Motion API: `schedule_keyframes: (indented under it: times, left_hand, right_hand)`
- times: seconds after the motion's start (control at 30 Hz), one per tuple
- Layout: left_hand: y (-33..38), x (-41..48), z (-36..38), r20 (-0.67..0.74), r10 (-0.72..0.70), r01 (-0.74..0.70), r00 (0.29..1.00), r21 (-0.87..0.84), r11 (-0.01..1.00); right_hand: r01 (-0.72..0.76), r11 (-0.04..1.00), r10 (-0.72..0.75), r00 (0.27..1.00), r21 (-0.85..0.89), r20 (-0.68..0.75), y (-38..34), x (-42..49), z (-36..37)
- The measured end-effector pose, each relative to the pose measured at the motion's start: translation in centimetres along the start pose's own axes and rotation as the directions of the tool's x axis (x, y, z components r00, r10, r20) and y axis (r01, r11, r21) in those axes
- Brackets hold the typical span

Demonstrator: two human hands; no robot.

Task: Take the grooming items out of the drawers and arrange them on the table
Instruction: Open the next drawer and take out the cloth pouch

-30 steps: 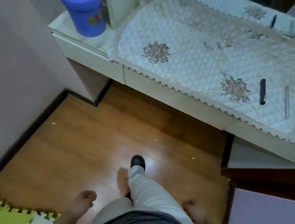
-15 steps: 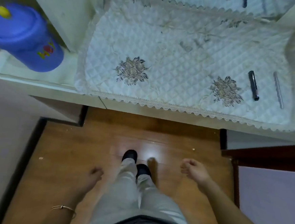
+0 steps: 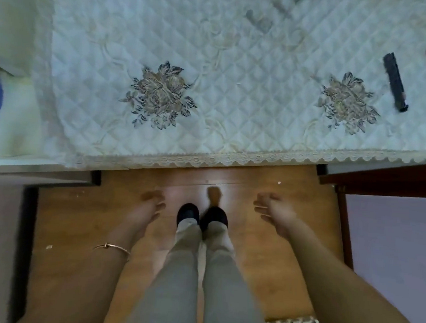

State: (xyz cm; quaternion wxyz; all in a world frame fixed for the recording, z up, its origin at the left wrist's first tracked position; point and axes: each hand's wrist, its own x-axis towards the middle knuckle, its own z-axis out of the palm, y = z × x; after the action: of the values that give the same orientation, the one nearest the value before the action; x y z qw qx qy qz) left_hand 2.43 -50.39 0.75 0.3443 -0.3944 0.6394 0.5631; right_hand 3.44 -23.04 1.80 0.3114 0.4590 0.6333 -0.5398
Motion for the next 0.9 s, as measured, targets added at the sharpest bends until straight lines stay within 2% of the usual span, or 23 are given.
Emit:
schedule_keyframes:
  times: [0.13,0.27,0.33,0.4,0.5,0.7,0.8,0.9]
  left_hand:
    - [2.5,3.4,1.6,0.009,-0.022,0.024,1.000,-0.277,0.960]
    - [3.4,6.0,2.2,0.003,0.004,-0.003,1.000,-0.292,0.956]
    - [3.2,6.4,2.4,0.028,0.026,-0.016,0.999,-0.295,0.955]
    - [3.0,6.6,2.2,0.010,-0.015,0.018,1.000,-0.409,0.912]
    - [2.6,6.1,1.8,0.101,-0.057,0.106,0.993,-0.593,0.798]
    - [0.3,1.4,1.5,0.112,-0.066,0.119,0.991,-0.566,0.816]
    - [-1.5,-1.6,1.4,0.093,-0.081,0.119,0.992,-0.567,0.815]
    - [-2.9,-5.5,1.6,0.054,-0.015,0.032,0.998,-0.332,0.943]
  right_hand:
    - [0.021,0.971,-0.014,0.999,0.236,-0.030,-3.5,3.2,1.2]
    - [-0.055,0.856,0.046,0.998,0.515,0.030,-4.8,5.3,2.0]
    - [-0.102,0.803,0.073,0.995,0.588,0.072,-4.6,5.8,2.0]
    - [-0.122,0.807,0.087,0.992,0.577,0.088,-4.5,5.8,1.9]
    - [-0.116,0.826,0.079,0.993,0.551,0.090,-4.1,5.3,1.5]
    - [-0.149,0.822,0.102,0.988,0.549,0.117,-0.7,2.8,0.7]
    - [-0.122,0.882,0.078,0.990,0.455,0.115,1.2,0.1,0.3]
    - [0.026,0.973,-0.031,0.999,0.230,0.021,2.7,-4.0,-0.1]
